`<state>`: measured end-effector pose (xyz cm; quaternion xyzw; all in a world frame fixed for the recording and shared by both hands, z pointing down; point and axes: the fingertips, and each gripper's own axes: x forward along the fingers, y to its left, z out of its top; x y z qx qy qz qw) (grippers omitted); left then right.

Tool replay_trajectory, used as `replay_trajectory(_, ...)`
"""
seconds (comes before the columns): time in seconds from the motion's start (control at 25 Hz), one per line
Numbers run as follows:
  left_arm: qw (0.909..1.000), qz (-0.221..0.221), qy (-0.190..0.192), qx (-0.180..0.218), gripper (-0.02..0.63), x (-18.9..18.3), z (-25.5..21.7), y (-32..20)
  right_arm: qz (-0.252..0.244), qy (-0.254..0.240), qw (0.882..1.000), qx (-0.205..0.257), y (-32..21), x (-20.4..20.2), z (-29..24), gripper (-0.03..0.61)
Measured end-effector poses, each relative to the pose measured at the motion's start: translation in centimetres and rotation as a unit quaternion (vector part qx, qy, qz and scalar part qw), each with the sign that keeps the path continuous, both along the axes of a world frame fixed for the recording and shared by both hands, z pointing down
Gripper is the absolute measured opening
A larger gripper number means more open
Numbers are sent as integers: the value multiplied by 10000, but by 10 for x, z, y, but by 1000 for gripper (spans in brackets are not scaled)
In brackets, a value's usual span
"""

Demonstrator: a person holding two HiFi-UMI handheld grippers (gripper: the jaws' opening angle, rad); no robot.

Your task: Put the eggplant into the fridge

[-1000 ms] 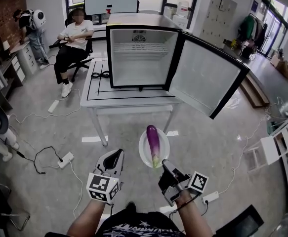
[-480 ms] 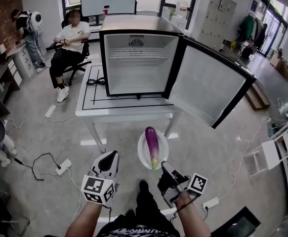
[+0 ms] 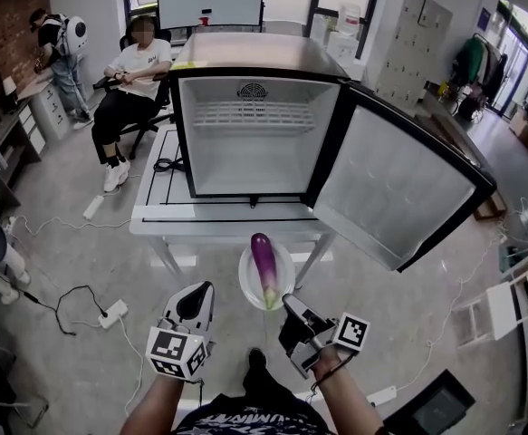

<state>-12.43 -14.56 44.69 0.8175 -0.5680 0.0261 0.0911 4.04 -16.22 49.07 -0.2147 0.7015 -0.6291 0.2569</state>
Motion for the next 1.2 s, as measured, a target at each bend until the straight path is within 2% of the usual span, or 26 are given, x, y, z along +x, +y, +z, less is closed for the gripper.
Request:
replay_trajectory(0.24, 9999, -110, 13, -85, 9, 9, 1, -32, -167, -51, 9998, -3, -44, 0, -2, 23)
replay_trajectory(0.8, 9985, -515, -92, -148, 9, 13, 3, -84, -578, -158, 9982, -41, -110, 1, -1, 23)
replay_trajectory(1.2, 9968, -751, -147, -225, 9, 6, 8, -101, -765, -199, 9968, -133, -133, -4, 7, 23)
